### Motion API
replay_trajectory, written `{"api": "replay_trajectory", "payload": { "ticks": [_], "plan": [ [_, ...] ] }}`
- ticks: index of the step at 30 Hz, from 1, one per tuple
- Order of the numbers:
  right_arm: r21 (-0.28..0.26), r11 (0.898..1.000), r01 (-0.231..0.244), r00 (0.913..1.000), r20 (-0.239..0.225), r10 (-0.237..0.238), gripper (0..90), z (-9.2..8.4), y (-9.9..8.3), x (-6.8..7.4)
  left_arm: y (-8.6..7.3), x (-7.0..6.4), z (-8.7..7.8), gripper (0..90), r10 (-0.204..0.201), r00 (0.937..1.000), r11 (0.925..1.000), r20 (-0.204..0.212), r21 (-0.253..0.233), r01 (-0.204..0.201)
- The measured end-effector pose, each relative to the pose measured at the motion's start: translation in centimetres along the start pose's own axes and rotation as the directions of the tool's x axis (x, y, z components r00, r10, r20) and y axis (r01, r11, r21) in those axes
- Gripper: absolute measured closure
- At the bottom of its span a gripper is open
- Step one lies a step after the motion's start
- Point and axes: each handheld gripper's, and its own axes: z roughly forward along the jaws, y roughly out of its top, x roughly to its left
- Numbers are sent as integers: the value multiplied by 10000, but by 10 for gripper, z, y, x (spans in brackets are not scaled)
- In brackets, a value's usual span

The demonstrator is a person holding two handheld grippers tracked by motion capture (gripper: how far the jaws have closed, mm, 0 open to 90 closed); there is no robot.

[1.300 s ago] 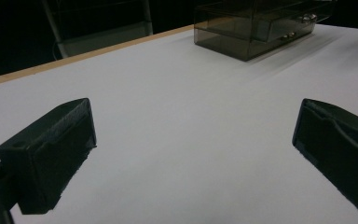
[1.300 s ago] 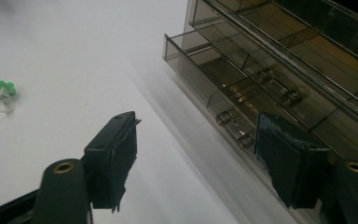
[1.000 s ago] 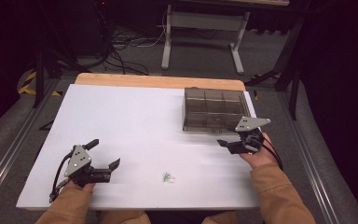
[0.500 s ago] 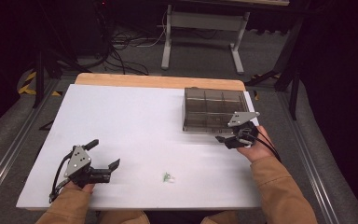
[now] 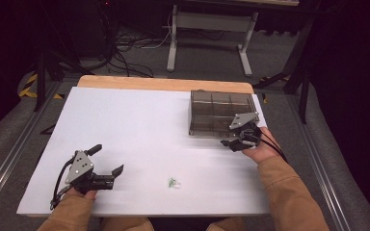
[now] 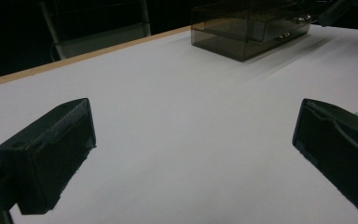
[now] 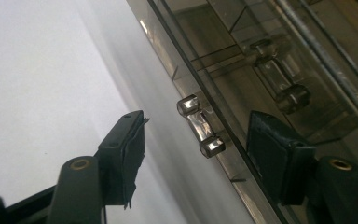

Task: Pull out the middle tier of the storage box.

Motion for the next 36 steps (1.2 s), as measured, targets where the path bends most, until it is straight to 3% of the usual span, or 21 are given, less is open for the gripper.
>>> {"api": "replay_trajectory", "payload": {
  "ticks": [14, 23, 36],
  "plan": [
    [500, 9987, 83, 9999, -149, -76, 459, 16, 1, -7, 0, 0, 1, 3, -61, 10000, 10000, 54, 47, 60],
    [732, 9969, 286, 9996, -36, -284, 587, 14, 2, -10, 0, 1, 1, 3, -40, 10000, 10000, 6, 35, 40],
    [871, 9952, 446, 9988, -238, -426, 608, 11, 2, -4, 0, 2, 1, 3, -62, 10000, 10000, 10, 69, 62]
  ]
}}
